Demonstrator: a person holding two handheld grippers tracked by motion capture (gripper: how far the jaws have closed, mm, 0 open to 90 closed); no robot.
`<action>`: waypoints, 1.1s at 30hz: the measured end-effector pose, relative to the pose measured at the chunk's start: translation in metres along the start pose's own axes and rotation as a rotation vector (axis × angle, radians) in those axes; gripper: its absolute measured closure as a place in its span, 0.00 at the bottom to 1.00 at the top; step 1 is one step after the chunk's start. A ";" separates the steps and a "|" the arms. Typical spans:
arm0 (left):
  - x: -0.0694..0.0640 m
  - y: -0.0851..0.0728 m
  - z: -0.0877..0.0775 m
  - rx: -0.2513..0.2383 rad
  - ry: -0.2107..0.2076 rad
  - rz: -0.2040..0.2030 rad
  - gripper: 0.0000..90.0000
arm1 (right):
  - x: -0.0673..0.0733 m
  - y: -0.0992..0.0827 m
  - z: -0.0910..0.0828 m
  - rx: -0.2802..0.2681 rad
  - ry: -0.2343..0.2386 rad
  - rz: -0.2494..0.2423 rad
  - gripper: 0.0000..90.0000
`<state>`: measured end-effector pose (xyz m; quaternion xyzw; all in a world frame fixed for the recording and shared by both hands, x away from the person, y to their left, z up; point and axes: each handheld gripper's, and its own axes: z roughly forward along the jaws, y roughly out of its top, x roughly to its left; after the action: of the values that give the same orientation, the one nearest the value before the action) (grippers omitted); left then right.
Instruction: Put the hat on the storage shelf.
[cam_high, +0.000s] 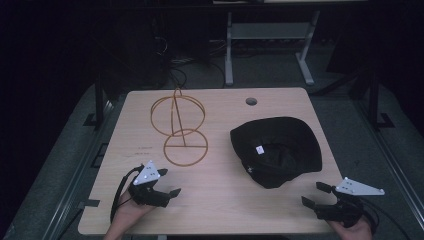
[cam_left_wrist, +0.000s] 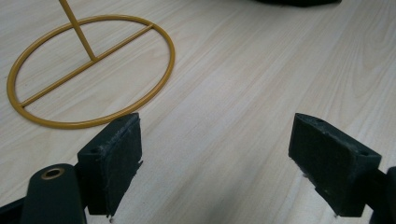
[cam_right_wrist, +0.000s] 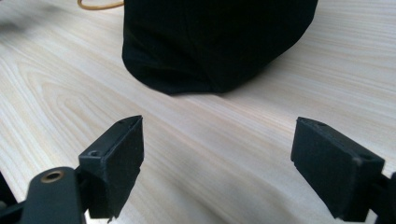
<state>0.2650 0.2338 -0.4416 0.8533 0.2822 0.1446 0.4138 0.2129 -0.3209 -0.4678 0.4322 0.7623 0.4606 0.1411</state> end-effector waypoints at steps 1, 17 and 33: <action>0.000 0.000 0.001 -0.001 -0.001 -0.003 0.19 | 0.000 0.000 0.000 0.000 0.000 0.000 0.18; -0.025 0.035 0.006 -0.044 -0.112 0.036 0.20 | 0.002 -0.001 -0.002 -0.003 0.007 -0.001 0.18; -0.053 0.099 0.024 -0.083 -0.215 0.133 0.20 | 0.001 -0.002 -0.005 -0.012 0.017 0.004 0.18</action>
<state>0.2700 0.1376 -0.3793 0.8630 0.1728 0.0912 0.4659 0.2083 -0.3235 -0.4661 0.4290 0.7597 0.4693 0.1361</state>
